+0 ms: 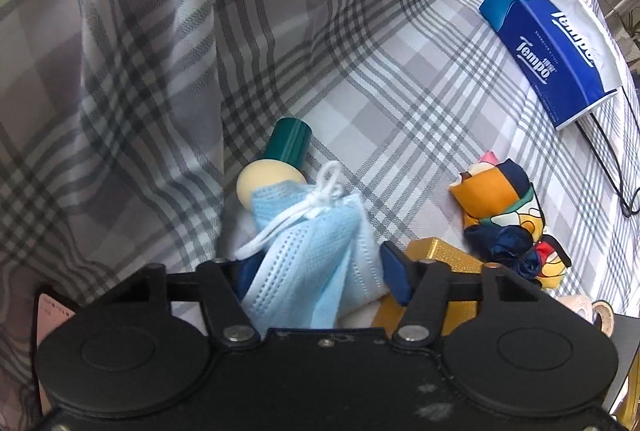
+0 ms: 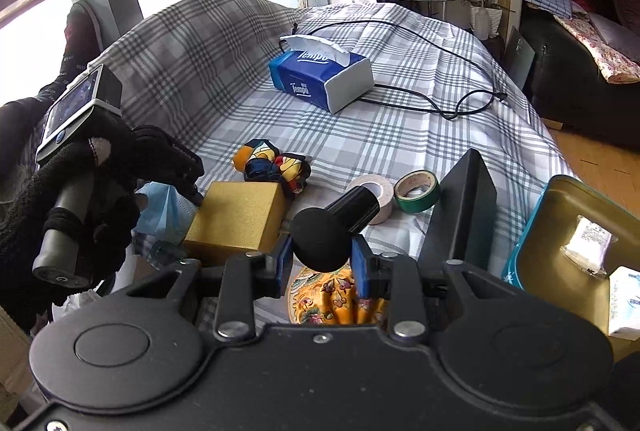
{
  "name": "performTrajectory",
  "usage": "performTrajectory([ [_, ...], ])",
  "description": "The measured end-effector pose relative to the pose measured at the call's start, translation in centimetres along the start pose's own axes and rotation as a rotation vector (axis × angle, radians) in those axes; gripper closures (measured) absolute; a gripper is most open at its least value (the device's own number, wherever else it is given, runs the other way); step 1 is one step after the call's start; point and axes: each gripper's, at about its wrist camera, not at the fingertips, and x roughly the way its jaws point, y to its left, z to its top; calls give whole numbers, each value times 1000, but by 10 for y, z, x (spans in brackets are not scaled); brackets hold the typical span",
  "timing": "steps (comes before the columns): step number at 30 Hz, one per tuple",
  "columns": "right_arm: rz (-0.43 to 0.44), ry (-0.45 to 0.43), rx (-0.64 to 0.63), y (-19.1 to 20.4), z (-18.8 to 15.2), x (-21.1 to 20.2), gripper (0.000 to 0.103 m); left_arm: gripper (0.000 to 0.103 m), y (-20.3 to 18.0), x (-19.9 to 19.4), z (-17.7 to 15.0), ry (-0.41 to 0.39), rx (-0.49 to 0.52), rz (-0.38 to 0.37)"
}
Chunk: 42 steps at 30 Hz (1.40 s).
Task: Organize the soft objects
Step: 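Grasp the blue face mask with the left tool while the right tool grasps the black cylinder, then carry the held mask and black cylinder over the gold tray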
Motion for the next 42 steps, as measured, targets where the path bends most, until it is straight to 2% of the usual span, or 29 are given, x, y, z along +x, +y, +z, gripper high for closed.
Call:
performTrajectory([
  [10,-39,-37,56,-24,-3,-24,71,52,-4,-46,-11,-75,51,-36],
  [17,-114,-74,154,-64,-2,-38,71,52,-39,-87,-28,-143,166,-58],
  [24,-239,-103,272,-116,-4,-57,71,52,-114,-116,-72,-161,369,-148],
  [31,-367,-119,397,-169,-14,-79,71,52,-205,-126,-135,-102,599,-271],
  [37,-448,-101,497,-206,-31,-88,71,52,-278,-128,-183,-73,754,-332],
  [40,-481,-92,530,-220,-37,-90,71,45,-305,-122,-204,-55,816,-337],
  [42,-491,-87,551,-227,-41,-92,70,31,-318,-117,-215,-49,851,-339],
])
